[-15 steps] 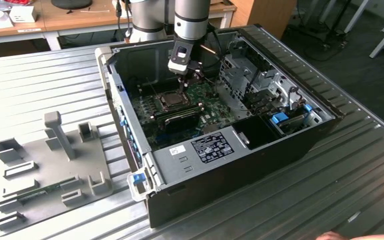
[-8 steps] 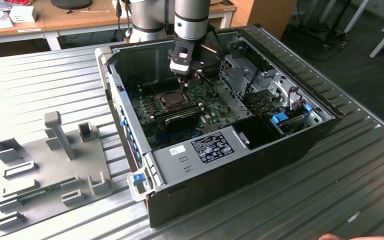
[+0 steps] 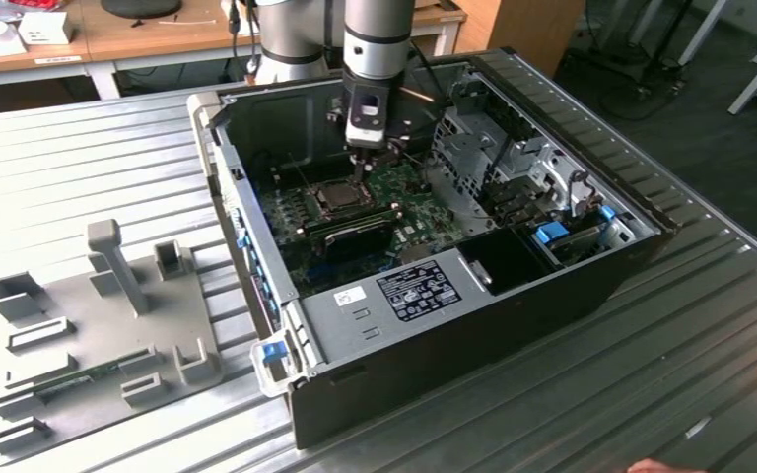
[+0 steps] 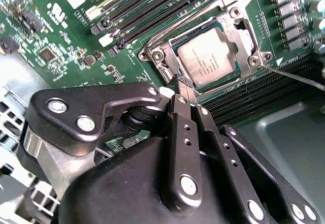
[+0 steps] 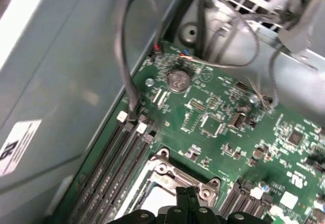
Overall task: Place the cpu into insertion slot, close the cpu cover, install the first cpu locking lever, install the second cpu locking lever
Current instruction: 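Close the cpu cover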
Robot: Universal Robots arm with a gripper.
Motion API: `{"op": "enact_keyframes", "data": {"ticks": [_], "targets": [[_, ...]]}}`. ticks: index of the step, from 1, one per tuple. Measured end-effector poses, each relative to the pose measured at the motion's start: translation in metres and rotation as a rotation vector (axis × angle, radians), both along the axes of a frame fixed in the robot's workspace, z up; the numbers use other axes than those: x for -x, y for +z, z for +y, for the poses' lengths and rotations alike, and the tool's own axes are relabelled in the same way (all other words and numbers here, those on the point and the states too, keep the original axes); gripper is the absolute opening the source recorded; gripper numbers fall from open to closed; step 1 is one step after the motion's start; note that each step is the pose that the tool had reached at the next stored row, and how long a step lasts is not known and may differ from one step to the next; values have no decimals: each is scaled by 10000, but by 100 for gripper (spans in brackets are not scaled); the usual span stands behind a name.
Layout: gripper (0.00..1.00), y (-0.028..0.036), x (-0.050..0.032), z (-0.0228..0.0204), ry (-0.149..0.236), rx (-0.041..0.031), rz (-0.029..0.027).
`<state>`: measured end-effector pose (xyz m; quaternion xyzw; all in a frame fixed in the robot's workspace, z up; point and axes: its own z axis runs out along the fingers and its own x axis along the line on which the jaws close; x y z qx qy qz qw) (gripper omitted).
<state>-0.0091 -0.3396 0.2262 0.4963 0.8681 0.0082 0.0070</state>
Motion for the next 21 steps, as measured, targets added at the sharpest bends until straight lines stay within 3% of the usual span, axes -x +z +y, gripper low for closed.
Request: {"op": "enact_keyframes", "data": {"ticks": [21], "targets": [[11, -11, 0, 0, 3815, 0, 0]]}}
